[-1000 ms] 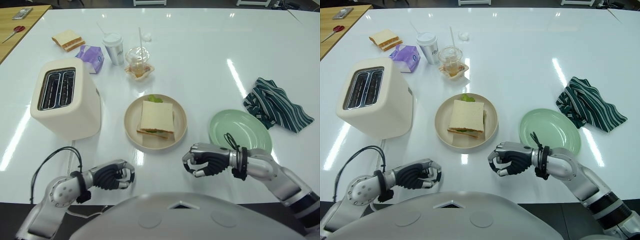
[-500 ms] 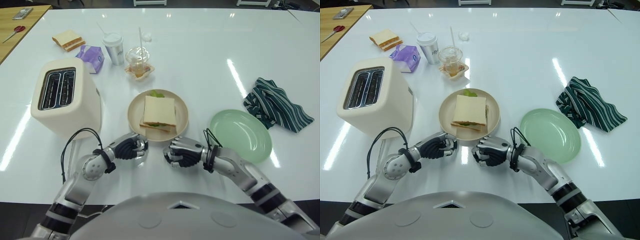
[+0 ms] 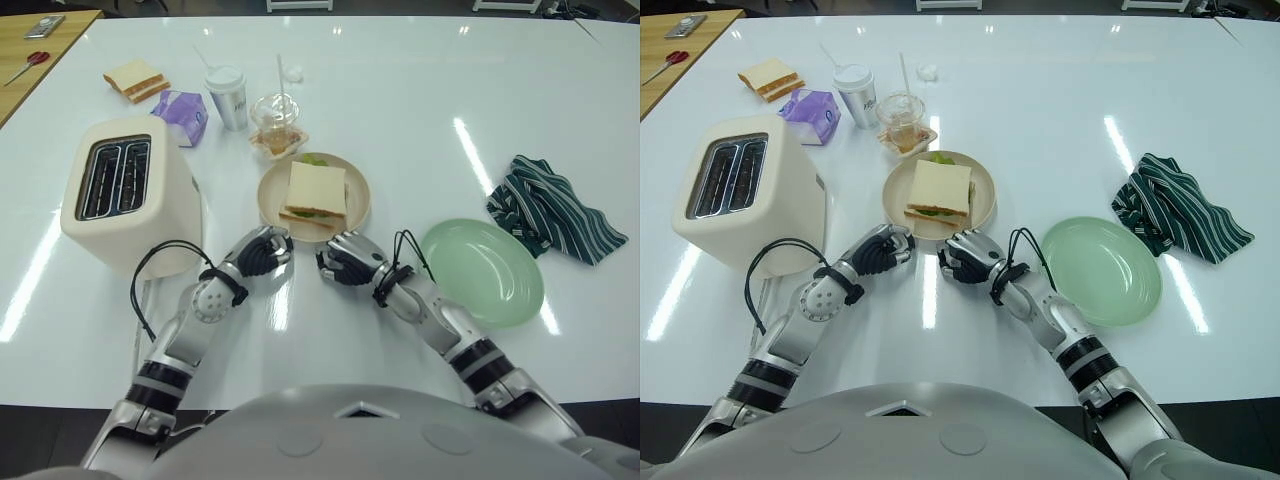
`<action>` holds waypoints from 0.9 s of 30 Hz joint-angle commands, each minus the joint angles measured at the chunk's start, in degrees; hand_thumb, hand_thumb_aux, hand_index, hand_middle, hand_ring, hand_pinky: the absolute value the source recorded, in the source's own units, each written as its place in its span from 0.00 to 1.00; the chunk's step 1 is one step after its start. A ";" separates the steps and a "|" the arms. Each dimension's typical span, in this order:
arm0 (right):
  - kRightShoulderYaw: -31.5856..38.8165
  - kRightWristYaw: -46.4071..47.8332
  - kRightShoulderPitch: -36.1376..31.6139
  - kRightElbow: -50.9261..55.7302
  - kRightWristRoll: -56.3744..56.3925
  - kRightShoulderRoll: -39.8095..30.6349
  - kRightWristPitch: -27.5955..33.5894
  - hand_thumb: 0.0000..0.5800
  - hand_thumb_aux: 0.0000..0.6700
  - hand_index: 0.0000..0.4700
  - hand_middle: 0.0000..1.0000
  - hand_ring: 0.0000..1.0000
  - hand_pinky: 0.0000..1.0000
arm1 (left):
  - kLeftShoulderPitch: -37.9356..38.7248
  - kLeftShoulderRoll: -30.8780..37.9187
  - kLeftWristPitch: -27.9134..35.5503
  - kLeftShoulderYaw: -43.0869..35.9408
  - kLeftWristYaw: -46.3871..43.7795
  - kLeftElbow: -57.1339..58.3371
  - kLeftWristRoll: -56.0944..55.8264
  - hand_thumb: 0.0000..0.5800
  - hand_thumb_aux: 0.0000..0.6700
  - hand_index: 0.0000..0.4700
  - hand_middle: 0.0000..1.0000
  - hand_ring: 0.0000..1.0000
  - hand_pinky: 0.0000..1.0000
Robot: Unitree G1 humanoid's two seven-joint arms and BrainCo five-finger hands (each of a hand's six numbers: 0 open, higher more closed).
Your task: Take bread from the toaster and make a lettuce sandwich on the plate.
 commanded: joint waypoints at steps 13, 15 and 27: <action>-4.35 -5.00 0.33 -12.58 2.56 -0.27 1.82 1.00 1.00 1.00 0.86 0.86 0.86 | 6.19 -0.53 4.46 3.75 5.68 -16.92 3.52 0.00 0.00 0.00 0.00 0.00 0.00; -5.99 -2.00 3.79 -18.74 4.57 -3.21 0.82 0.78 0.53 0.53 0.53 0.53 0.53 | 10.24 0.14 5.40 6.51 4.63 -24.78 2.45 0.00 0.00 0.00 0.00 0.00 0.00; -17.17 -9.58 9.88 -21.67 29.57 4.37 -10.22 0.00 0.00 0.00 0.00 0.00 0.00 | 15.51 -10.73 -12.19 13.90 14.77 -22.01 -14.42 0.00 0.00 0.00 0.00 0.00 0.00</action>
